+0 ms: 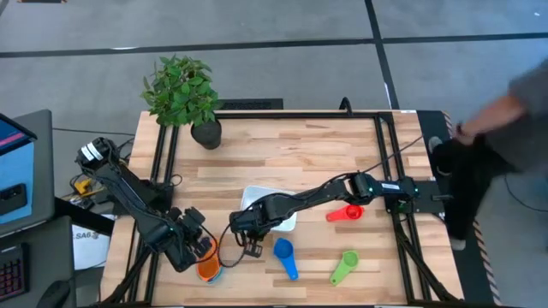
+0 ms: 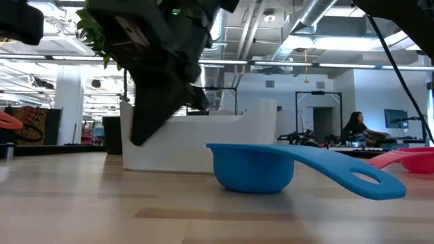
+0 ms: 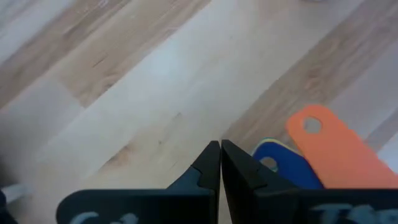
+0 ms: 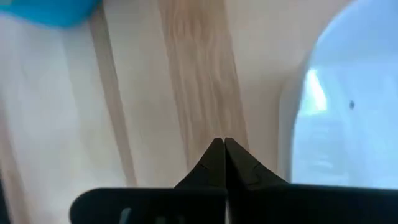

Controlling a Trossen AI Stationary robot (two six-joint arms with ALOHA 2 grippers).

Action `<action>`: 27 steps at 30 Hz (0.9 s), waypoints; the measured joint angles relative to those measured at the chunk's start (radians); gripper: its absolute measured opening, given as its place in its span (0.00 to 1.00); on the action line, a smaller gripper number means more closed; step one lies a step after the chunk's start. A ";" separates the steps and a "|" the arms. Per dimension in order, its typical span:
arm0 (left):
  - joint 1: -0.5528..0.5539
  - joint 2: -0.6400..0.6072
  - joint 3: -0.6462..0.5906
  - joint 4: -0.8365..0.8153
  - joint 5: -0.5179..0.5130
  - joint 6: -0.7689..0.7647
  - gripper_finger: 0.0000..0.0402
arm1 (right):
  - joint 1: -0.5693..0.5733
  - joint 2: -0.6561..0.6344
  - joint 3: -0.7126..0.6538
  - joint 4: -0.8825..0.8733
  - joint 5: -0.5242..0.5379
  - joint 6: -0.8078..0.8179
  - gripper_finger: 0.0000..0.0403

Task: Nest measuring cups in basket
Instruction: Stack the orange measuring cup into the purple measuring cup

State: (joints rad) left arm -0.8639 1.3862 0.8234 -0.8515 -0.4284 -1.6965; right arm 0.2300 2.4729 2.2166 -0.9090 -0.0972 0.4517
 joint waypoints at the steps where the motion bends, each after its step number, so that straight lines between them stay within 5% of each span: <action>1: 0.000 -0.009 0.000 -0.006 -0.003 -0.013 0.00 | 0.002 0.000 0.000 -0.015 0.006 -0.018 0.02; 10: -0.038 -0.037 0.000 -0.002 0.066 -0.062 0.00 | 0.006 -0.065 0.000 -0.189 0.155 -0.087 0.01; 17: -0.126 -0.039 0.000 -0.002 0.101 -0.245 0.00 | -0.005 -0.088 -0.002 -0.226 0.204 -0.109 0.01; 23: -0.149 -0.010 -0.011 0.024 -0.001 -0.303 0.00 | 0.006 -0.113 0.002 0.165 0.050 -0.120 0.01; 27: -0.150 0.027 -0.011 0.111 -0.039 -0.247 0.00 | 0.006 -0.102 0.000 0.295 0.063 -0.157 0.01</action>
State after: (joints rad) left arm -1.0134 1.4133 0.8124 -0.7402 -0.4677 -1.9432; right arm 0.2359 2.3705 2.2169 -0.6142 -0.0341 0.2947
